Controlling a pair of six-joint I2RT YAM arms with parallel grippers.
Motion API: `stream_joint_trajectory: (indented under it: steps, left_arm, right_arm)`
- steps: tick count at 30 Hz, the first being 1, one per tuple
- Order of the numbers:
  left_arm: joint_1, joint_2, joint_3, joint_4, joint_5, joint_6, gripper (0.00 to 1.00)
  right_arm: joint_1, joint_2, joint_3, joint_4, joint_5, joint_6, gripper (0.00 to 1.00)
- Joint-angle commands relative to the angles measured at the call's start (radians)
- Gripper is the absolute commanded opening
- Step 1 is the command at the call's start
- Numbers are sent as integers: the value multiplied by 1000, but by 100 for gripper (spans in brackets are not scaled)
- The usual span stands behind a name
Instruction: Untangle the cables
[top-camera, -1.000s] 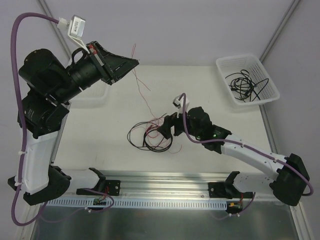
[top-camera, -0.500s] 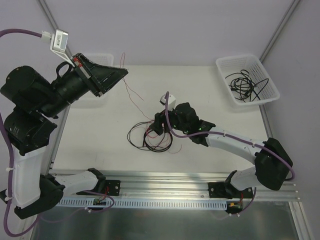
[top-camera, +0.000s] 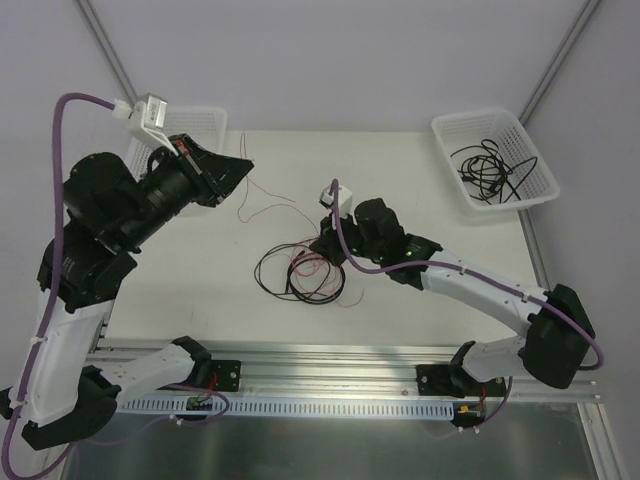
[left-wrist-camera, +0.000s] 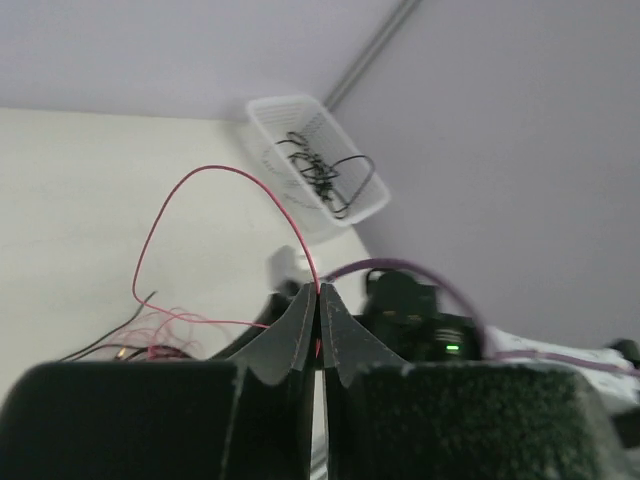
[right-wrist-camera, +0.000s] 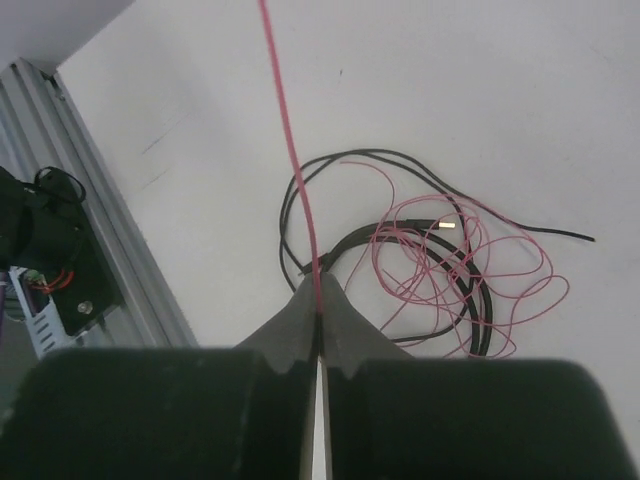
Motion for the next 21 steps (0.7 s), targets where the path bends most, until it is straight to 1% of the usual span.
stream_joint_trajectory:
  steps: [1,2,3,4,5,6,8,9,10,11,12,14,15,16,17,19,21]
  left_arm:
    - [-3,-9,-147,16,-170,79,0]
    - [-3,-9,-182,19,-180,96,0]
    - [-3,-8,-250,25,-172,101,0]
    - [-3,-8,-285,55,-155,107,0]
    - [-3,-14,-319,74,-129,111,0]
    - [-1,-20,-386,100,-82,113,0]
    - [-3,-49,-455,183,-39,121,0]
    - [-3,-61,-524,210,5,122,0]
    - [-3,-75,-560,242,35,128,0]
    - [-3,-104,-593,325,67,140,0]
    - [-1,-120,-665,361,130,144,1]
    - [-3,-163,-732,468,184,148,3]
    - [-4,-175,-790,503,211,148,4]
    - [-4,-196,-817,531,266,145,5]
    - [-4,-204,-865,586,291,136,6]
    - [-4,-218,-905,628,343,122,9]
    - [-4,-227,-959,678,363,113,9]
  right_arm:
    - [4,-145,146,-154,-3,-49,1]
    - [4,-163,171,-185,1,-47,1]
    - [4,-178,197,-214,0,-42,1]
    - [3,-185,251,-260,-5,-39,1]
    - [4,-188,272,-279,-12,-24,1]
    - [3,-189,297,-294,-15,-10,1]
    - [3,-185,360,-334,-18,25,1]
    - [4,-180,377,-345,-21,37,1]
    - [4,-176,388,-354,-22,51,1]
    - [4,-171,409,-360,-20,66,1]
    - [3,-168,414,-363,-20,80,1]
    - [4,-163,409,-350,-14,134,1]
    - [4,-162,399,-345,-11,169,1]
    - [6,-157,391,-336,-9,186,1]
    - [4,-156,382,-328,-6,204,1]
    - [13,-153,351,-308,-6,258,1]
    - [27,-148,319,-296,4,292,1]
